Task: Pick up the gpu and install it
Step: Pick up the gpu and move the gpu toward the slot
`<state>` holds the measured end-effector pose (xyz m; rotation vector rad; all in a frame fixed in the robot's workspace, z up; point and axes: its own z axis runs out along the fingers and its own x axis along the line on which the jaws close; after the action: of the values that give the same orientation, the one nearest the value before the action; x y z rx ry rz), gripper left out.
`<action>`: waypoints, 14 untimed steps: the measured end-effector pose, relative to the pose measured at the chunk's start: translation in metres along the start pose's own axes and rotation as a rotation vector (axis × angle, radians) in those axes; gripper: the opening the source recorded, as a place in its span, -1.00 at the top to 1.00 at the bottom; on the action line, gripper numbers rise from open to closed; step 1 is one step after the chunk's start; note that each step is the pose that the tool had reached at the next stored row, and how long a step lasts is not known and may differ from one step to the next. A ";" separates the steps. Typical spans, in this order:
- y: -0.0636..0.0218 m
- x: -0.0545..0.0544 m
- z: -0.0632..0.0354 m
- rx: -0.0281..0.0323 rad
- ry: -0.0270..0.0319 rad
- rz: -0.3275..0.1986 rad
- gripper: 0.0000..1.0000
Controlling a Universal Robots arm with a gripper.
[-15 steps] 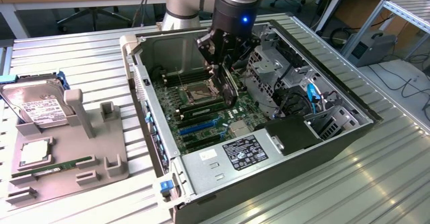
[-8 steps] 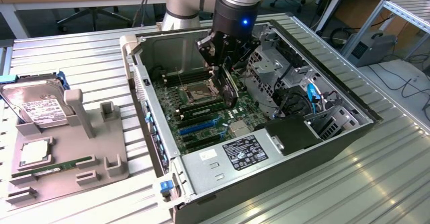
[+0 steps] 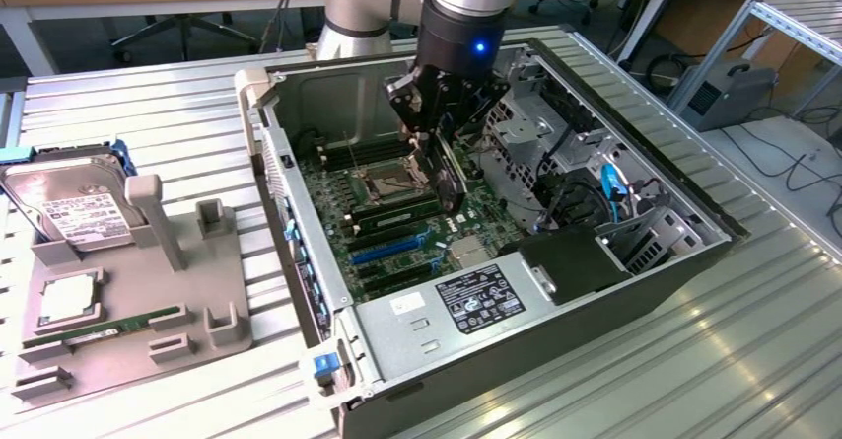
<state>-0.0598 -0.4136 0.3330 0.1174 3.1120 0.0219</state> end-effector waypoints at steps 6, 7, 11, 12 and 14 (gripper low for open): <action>0.0000 -0.001 0.0041 0.0000 0.0000 0.000 0.46; 0.0000 -0.001 0.0046 0.0000 0.0000 0.000 0.46; 0.0000 -0.002 0.0074 0.0000 0.0000 0.000 0.46; 0.0000 -0.002 0.0081 0.0000 0.0000 0.000 0.46; 0.0001 -0.002 0.0092 0.0000 0.0000 0.000 0.46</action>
<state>-0.0575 -0.4136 0.3239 0.1173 3.1120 0.0219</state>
